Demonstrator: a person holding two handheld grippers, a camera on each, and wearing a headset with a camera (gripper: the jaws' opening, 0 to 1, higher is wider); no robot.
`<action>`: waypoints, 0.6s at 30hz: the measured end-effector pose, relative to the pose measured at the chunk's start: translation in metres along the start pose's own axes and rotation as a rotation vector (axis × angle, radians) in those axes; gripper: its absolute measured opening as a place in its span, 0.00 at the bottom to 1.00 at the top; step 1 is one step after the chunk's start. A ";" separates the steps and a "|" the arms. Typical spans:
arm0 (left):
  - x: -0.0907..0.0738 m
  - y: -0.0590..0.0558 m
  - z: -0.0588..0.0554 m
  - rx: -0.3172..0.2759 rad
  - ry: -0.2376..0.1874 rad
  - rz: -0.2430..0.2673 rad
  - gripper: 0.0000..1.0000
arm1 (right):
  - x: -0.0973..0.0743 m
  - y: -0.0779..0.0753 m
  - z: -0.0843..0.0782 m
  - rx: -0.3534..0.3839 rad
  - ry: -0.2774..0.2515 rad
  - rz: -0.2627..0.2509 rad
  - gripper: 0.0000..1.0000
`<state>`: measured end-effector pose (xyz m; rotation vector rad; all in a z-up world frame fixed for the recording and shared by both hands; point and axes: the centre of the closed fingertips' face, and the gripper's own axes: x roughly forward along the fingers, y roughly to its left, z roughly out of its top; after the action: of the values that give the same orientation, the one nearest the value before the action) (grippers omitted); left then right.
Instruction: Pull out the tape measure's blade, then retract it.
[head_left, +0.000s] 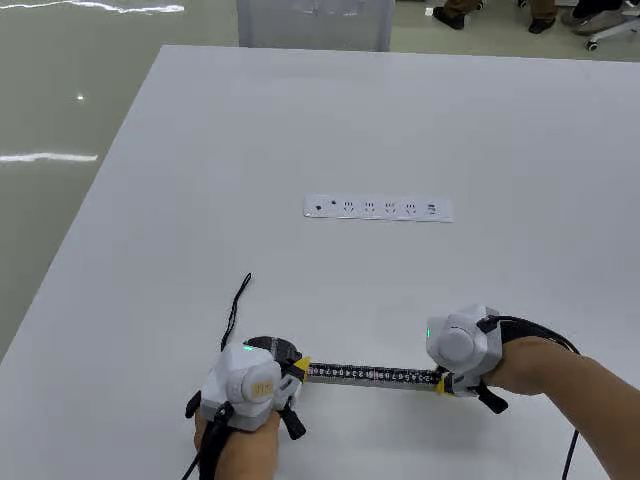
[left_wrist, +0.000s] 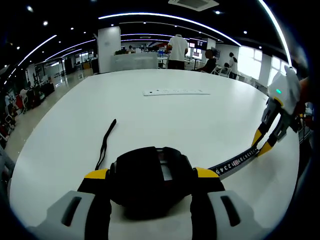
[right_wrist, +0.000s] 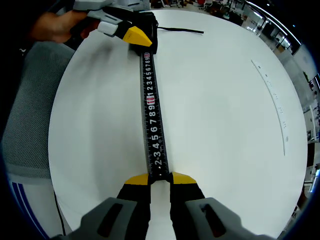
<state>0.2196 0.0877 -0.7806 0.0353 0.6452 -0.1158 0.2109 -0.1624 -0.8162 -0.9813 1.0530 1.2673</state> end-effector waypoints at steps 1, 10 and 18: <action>0.000 0.000 0.000 0.000 0.000 0.000 0.60 | 0.000 0.000 0.000 0.000 -0.001 0.000 0.13; 0.001 0.001 -0.001 -0.002 0.004 0.000 0.60 | -0.002 0.001 0.006 0.011 -0.022 0.003 0.12; 0.002 0.001 -0.002 -0.002 0.004 -0.004 0.60 | 0.003 -0.001 0.008 0.007 -0.023 0.002 0.12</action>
<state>0.2204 0.0889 -0.7837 0.0322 0.6499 -0.1194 0.2121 -0.1540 -0.8171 -0.9588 1.0407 1.2732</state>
